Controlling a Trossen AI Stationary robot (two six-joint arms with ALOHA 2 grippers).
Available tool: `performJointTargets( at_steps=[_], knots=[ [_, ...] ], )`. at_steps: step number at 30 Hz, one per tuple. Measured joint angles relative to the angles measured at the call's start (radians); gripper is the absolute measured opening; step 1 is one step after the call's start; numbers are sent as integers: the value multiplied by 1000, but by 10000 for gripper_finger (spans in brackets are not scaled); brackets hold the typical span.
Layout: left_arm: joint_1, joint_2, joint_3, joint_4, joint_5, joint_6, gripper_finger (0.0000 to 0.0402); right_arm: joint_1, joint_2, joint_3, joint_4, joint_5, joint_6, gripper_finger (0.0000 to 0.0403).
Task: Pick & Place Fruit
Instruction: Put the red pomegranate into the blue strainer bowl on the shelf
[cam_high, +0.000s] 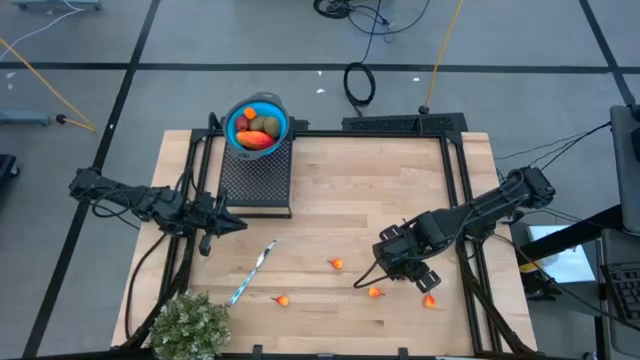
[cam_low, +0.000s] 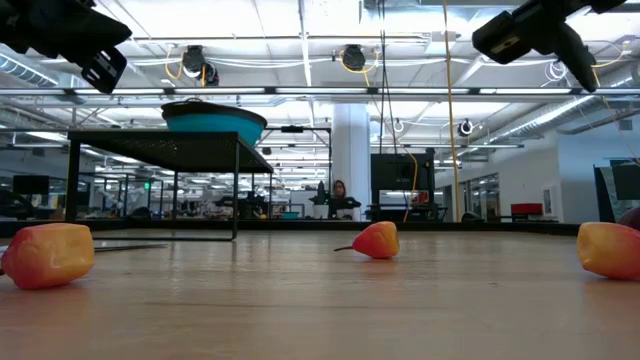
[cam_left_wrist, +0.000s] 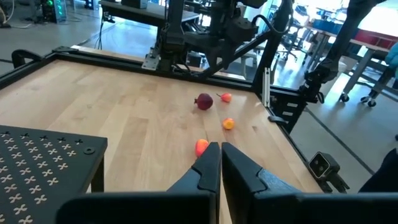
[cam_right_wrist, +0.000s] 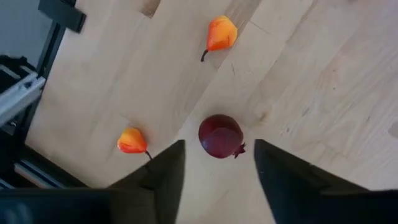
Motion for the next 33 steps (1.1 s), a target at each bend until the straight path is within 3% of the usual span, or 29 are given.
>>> performJointTargets(
  at_steps=[6,11,16,21,33],
  knots=[
    [0,0,0,0,0,-20,16,0,0,-8,11,5,-152,256],
    [0,0,0,0,1,-23,3,0,0,-70,55,6,-265,292],
    [0,0,0,0,1,-37,11,2,1,-168,129,15,-367,296],
    [0,0,0,0,1,-51,20,1,1,-261,206,90,-467,290],
    [0,0,0,0,1,-48,4,2,1,-393,363,80,-552,289]
  ],
)
